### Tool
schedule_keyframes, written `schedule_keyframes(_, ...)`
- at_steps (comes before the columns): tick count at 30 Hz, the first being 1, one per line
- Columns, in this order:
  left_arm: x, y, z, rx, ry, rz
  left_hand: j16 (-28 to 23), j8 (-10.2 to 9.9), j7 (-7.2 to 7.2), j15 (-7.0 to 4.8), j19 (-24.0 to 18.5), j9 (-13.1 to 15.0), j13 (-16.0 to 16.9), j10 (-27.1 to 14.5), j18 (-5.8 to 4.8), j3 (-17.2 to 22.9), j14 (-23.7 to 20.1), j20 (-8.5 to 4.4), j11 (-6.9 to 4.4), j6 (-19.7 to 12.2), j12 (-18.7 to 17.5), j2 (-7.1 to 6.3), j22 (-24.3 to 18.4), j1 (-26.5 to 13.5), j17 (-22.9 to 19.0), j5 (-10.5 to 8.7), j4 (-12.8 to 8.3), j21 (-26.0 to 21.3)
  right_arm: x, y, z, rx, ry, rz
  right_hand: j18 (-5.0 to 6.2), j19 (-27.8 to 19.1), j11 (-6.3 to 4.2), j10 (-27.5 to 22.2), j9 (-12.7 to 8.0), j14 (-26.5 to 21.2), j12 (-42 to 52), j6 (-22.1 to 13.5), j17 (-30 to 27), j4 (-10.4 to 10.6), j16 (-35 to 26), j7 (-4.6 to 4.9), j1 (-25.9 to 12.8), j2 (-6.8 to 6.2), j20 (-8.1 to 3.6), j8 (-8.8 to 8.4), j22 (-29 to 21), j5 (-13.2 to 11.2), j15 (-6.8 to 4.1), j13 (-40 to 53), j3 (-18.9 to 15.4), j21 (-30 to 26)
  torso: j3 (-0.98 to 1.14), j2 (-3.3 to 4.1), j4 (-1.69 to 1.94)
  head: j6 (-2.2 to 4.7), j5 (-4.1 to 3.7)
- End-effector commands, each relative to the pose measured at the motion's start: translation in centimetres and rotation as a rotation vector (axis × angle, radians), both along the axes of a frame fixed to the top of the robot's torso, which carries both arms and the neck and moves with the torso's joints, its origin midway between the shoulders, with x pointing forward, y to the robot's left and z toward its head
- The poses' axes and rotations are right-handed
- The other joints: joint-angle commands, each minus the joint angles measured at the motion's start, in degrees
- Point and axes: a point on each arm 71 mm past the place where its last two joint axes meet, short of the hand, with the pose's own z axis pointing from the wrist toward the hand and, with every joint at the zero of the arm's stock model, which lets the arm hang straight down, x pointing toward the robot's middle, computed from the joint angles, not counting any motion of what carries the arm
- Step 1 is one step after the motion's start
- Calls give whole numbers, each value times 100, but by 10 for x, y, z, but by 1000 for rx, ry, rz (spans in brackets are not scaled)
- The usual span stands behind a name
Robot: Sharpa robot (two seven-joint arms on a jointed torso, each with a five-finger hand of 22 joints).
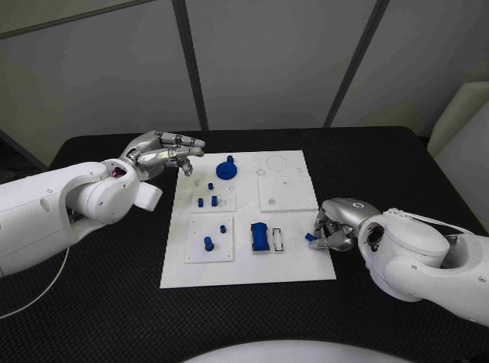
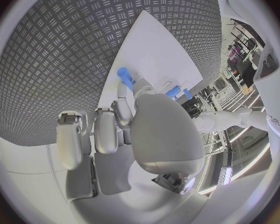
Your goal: Assemble the parts on the task board
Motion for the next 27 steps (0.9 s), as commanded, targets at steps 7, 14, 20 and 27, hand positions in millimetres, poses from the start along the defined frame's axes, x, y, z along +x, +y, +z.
schedule_keyframes(7, 0, -1, 0, -9, 0, -11, -22, -28, 17, 18, -3, 6, 9, -45, -100, 12, -3, 20, -12, 2, 19, 38, -9, -22, -5, 35, -32, -18, -5, -3, -3, 108, 21, -83, -87, 583, -66, 50, -100, 250, -3, 43, 48, -250, 31, -54, 269, 359, -56, 34, 1510, 551, -62, 26, 225, 16, -1, -2, -1, 14, 15)
schedule_keyframes(14, -1, -2, 0, -10, 1, -13, -24, -30, 17, 18, -3, 6, 9, -47, -100, 13, -3, 20, -12, 1, 20, 40, -9, -23, -6, 39, -34, -20, -9, 4, 0, 260, 45, -137, -87, 583, -59, 64, -123, 255, -6, 33, 71, -252, 43, -44, 186, 396, -56, 35, 1510, 640, -59, 27, 237, 16, -1, 3, 5, 18, 30)
schedule_keyframes(20, -1, -1, -1, -10, 1, -13, -24, -30, 17, 18, -3, 6, 9, -47, -100, 13, -3, 20, -12, 1, 20, 40, -9, -23, -6, 39, -34, -20, -12, 12, 5, 338, 29, -140, -87, 583, -58, 88, -145, 260, 18, 55, 91, -215, 54, -44, 43, 374, -54, 41, 1510, 662, -56, 47, 196, 16, -5, 3, 0, 15, 38)
schedule_keyframes(27, -1, -1, 0, -10, 1, -13, -24, -30, 17, 18, -3, 6, 9, -47, -100, 13, -3, 20, -12, 1, 20, 40, -9, -23, -6, 39, -34, -20, -12, 20, 5, 393, 32, -146, -87, 583, -63, 107, -165, 261, 34, 83, 95, -172, 56, -50, -74, 364, -56, 43, 1510, 719, -59, 61, 170, 16, -3, 8, -4, 6, 53)
